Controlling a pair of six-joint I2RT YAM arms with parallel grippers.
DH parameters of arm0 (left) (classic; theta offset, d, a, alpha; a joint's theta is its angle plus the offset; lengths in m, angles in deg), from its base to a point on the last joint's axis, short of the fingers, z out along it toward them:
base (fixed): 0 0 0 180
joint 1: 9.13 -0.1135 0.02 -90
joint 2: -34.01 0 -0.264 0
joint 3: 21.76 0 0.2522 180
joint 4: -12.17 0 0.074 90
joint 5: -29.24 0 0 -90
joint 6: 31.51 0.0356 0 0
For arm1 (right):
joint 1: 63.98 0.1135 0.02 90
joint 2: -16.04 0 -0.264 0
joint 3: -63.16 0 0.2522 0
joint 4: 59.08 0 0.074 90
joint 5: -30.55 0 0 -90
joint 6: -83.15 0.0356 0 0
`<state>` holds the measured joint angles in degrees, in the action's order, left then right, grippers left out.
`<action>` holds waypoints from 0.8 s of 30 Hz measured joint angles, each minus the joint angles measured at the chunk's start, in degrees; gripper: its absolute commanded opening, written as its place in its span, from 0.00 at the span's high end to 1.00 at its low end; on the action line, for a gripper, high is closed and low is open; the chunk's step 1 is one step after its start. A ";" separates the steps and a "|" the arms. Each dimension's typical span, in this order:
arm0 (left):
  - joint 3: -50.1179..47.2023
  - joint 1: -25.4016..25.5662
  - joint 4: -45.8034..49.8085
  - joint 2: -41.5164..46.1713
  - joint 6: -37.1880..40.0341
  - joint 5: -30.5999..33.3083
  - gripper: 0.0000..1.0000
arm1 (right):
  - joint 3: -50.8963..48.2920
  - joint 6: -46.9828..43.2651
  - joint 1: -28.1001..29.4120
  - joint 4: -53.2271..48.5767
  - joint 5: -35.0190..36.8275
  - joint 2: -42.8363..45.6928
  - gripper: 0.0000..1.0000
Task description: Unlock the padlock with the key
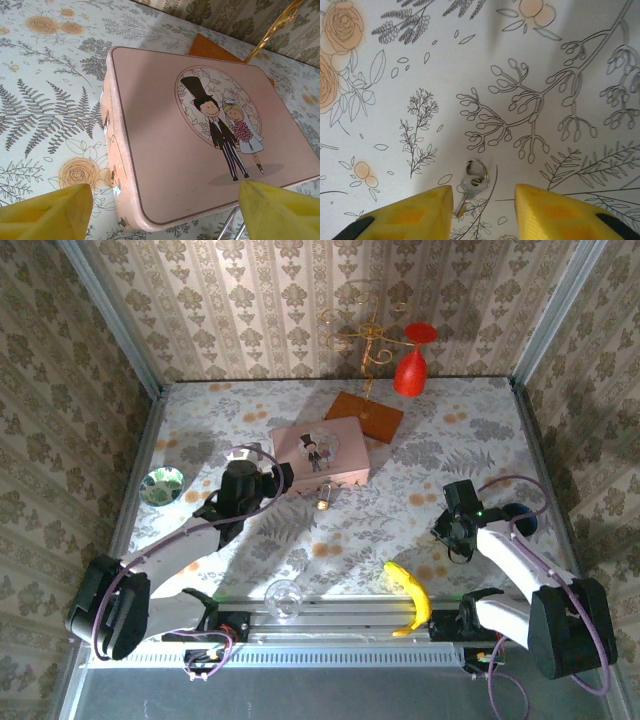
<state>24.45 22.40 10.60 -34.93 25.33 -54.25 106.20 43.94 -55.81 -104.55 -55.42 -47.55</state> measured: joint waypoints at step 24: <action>0.00 0.00 0.15 -0.52 0.22 0.02 0.22 | 0.02 -2.36 -0.11 2.80 -0.85 -5.38 0.78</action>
<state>24.45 22.40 10.75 -35.46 25.54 -54.23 106.22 41.57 -55.92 -101.75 -56.27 -52.93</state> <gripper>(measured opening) 0.778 0.245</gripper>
